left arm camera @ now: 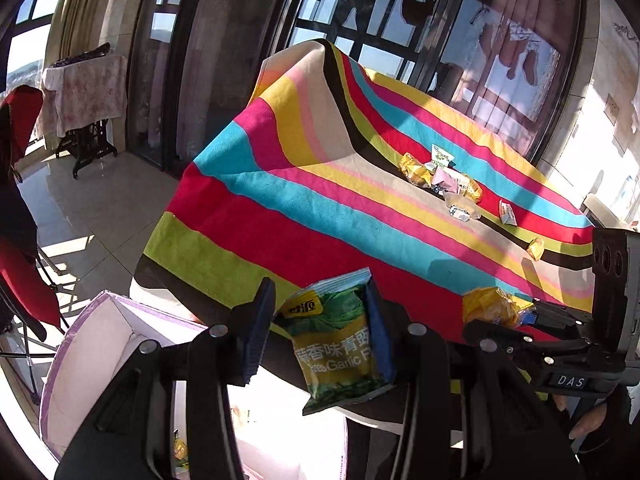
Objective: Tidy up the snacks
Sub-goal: 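Carry the yellow pack and green bag to the box and open both tools, then return both tools to the table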
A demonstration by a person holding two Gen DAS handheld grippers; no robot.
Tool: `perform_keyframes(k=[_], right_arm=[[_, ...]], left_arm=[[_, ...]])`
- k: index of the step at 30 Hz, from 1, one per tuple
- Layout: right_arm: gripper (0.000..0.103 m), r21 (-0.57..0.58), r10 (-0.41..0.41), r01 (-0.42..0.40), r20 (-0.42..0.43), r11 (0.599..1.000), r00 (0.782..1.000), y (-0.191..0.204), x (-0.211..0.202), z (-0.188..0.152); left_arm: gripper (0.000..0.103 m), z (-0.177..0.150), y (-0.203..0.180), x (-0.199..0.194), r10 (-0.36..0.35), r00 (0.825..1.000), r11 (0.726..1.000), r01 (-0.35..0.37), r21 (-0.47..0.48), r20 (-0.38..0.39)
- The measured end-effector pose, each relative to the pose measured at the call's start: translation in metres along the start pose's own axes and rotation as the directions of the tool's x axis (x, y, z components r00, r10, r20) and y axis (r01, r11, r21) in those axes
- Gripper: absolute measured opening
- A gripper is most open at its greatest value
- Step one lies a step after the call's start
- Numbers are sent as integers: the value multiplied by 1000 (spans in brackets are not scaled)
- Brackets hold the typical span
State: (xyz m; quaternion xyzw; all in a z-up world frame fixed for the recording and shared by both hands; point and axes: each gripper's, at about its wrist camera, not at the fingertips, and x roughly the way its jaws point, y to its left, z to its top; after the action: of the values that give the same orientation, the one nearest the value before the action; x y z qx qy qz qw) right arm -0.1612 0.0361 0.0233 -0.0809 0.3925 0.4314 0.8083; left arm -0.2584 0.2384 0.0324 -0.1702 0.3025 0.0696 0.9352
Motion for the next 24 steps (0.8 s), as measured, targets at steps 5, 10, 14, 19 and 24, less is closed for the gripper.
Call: perform_keyframes(k=[5,10,14,19,24], right_arm=[[55,-85,86,-91,-58,992,995,46,16,-6],[56,-269,117,-140,-97,953,988,107,29,-22],[56,-333,158,-209,-175,919,972,139,45,-40],[72,-338,205,-282,-245,898,948,155,58,-58],[73,-296,229,-273,-174,915,958,134,34,-48]], left_arm=[[44,-26,37,-19,83,996,996,-84,-16,-37],[45,-57,81,-17,206,970,974,-216,-71,-129],[45,-70,110,-11,325,926,933,-347,-92,-191],[95,-70,139,-14,431,875,870,-467,-155,-218],[99,-56,130,-23,425,892,873,-449,-190,-152]])
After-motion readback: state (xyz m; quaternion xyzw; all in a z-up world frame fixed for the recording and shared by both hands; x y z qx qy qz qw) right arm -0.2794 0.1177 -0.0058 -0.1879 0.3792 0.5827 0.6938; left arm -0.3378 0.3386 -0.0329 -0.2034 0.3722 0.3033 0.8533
